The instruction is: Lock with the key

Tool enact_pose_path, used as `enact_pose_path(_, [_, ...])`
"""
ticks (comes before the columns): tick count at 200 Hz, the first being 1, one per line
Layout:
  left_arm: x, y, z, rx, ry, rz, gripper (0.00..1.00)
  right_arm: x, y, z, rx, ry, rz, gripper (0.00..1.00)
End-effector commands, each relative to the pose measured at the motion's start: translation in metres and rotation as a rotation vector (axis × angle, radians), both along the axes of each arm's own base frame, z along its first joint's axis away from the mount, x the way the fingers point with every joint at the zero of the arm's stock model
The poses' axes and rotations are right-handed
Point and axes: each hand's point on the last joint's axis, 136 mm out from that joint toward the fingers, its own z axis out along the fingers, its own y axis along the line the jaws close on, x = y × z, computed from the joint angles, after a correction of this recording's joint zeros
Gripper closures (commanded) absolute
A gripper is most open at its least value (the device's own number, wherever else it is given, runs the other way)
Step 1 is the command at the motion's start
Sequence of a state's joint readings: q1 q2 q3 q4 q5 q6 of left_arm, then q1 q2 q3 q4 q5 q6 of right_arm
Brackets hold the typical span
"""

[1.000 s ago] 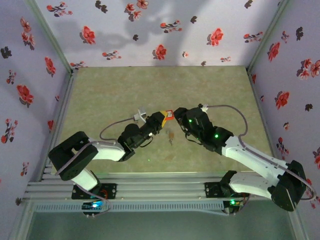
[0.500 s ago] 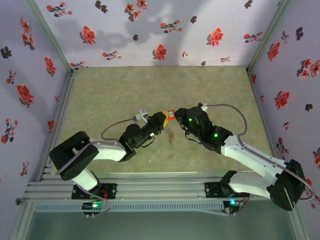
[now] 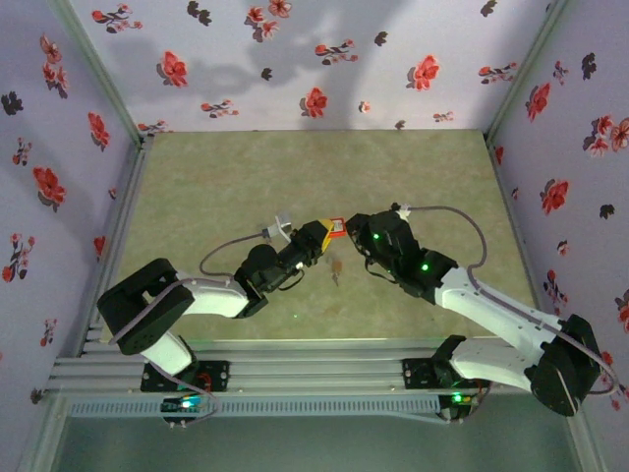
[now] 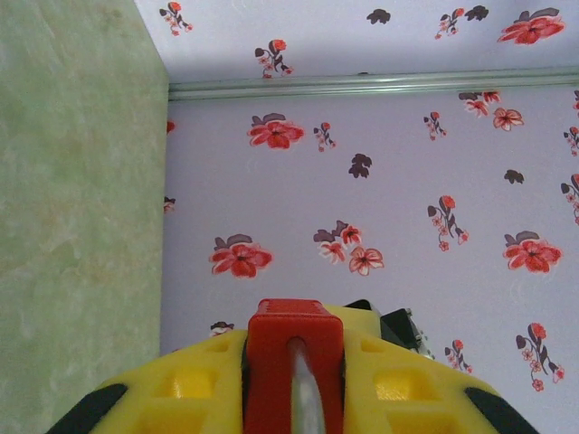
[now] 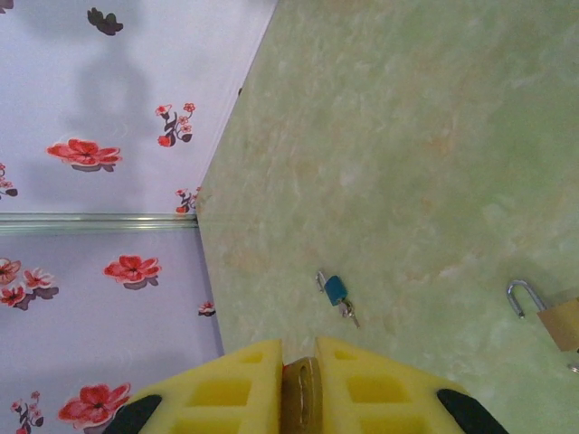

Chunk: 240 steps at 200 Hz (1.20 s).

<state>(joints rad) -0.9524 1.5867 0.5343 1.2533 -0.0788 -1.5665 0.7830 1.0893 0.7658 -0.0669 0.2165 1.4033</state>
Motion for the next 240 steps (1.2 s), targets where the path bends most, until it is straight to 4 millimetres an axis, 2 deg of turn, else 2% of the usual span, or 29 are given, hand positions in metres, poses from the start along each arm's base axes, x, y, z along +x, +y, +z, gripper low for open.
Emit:
enact_pose_path(1, [-0.003,0.0,0.032,-0.096,-0.043,0.008,1.0,0.002,-0.004,0.005,0.027,-0.034,-0.019,0.81])
enact_pose_path(31, [-0.004,0.0,0.036,-0.121,-0.028,0.006,1.0,0.003,-0.006,0.009,0.069,-0.081,-0.028,0.76])
enact_pose_path(77, [-0.005,-0.005,0.037,-0.157,0.013,0.0,1.0,0.006,-0.009,0.017,0.126,-0.163,-0.043,0.73])
enact_pose_path(117, [-0.006,-0.007,0.041,-0.178,0.023,-0.002,1.0,0.006,-0.01,0.021,0.164,-0.207,-0.051,0.74])
enact_pose_path(173, [-0.006,-0.005,0.037,-0.181,0.038,0.014,1.0,0.005,-0.025,0.021,0.197,-0.228,-0.121,0.79])
enact_pose_path(240, [-0.005,-0.011,0.036,-0.196,0.059,0.013,1.0,0.005,-0.025,0.024,0.244,-0.253,-0.125,0.79])
